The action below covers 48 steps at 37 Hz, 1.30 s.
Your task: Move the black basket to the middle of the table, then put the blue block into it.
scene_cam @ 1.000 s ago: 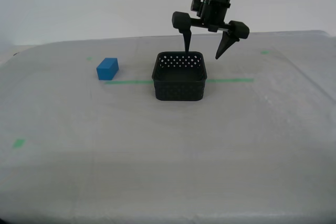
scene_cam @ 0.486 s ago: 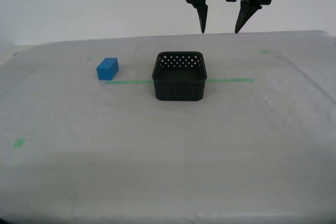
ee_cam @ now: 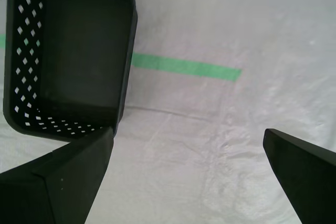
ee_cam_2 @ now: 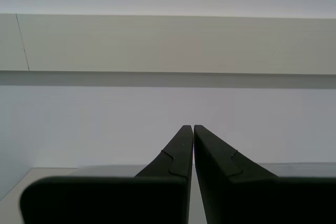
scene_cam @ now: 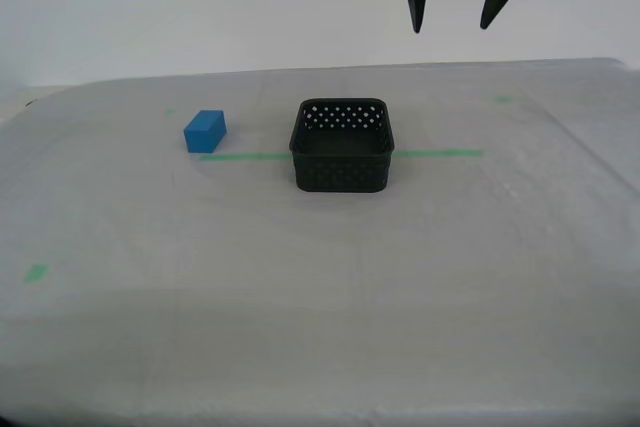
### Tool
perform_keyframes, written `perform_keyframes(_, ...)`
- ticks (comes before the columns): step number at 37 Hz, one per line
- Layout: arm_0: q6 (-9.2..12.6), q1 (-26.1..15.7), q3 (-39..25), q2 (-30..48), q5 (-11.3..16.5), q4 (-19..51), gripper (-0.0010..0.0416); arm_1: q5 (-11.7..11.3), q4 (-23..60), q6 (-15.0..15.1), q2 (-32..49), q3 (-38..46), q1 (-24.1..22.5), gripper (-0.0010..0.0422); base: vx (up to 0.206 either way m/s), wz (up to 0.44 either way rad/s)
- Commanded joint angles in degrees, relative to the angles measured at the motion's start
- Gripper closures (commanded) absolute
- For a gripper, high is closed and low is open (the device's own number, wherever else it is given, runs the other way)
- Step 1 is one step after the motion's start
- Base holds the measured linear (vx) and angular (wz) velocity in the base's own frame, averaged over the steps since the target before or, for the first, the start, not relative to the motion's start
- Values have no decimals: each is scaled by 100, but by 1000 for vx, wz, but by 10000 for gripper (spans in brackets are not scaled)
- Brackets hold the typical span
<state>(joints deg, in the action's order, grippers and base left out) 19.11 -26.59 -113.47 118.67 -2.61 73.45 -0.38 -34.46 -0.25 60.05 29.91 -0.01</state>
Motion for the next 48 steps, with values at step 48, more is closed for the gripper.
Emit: perform_keyframes(48, -1534, 2308, 2597, -1777, 282, -1829, 5, -2, -33, 11, -2, 7, -2, 412, 0, 0)
